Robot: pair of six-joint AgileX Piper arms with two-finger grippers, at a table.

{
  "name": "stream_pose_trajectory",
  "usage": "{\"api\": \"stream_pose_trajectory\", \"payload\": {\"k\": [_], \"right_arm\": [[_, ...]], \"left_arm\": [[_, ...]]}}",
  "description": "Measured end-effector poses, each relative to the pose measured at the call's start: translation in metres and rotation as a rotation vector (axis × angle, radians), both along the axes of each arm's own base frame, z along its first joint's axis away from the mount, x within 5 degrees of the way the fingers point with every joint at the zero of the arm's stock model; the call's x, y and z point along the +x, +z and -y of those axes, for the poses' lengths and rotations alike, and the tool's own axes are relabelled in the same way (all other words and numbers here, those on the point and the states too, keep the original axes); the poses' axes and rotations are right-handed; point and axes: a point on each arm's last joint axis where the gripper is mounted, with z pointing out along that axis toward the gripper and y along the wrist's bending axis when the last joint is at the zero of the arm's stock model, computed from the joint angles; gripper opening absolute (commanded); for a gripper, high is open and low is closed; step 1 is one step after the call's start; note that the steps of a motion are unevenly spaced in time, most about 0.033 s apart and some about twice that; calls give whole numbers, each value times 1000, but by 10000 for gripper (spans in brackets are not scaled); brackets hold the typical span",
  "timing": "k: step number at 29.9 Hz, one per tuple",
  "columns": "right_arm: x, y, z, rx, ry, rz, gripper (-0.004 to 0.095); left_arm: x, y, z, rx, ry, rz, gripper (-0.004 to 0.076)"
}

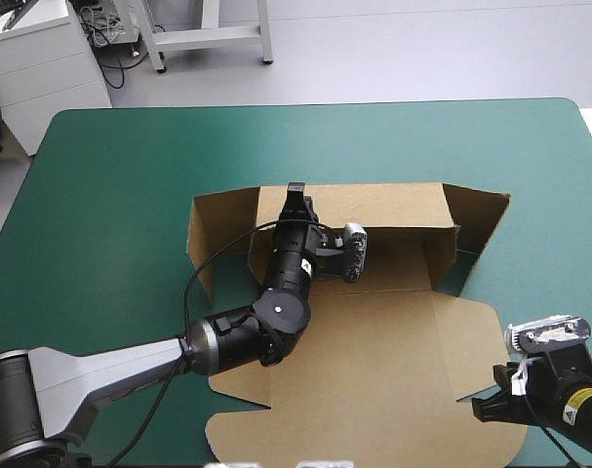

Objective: Fold the box

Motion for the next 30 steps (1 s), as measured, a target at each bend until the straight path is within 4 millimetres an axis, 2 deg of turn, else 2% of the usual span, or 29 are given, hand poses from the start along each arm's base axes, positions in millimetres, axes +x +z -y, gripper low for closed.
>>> {"api": "stream_pose_trajectory", "payload": {"k": [2, 4, 8, 13, 19, 23, 27, 30], "right_arm": [[1, 0, -1, 12, -14, -12, 608], [4, -1, -1, 24, -33, -18, 704], [13, 3, 0, 31, -109, 2, 725], [35, 28, 5, -34, -202, 92, 725], [80, 69, -6, -100, -237, 127, 724], [121, 92, -15, -133, -264, 138, 725], [162, 106, -12, -153, -292, 111, 725], [192, 109, -4, -135, -296, 50, 724]], "left_arm": [[0, 0, 0, -5, 2, -1, -32], [0, 0, 0, -8, 3, -2, -32], [0, 0, 0, -9, 4, -2, -32], [0, 0, 0, -11, 6, -3, -32], [0, -1, 0, -13, 7, -5, -32], [0, -1, 0, -13, 8, -5, -32], [0, -1, 0, -13, 8, -5, -32], [0, -1, 0, -13, 8, -5, -32]]}}
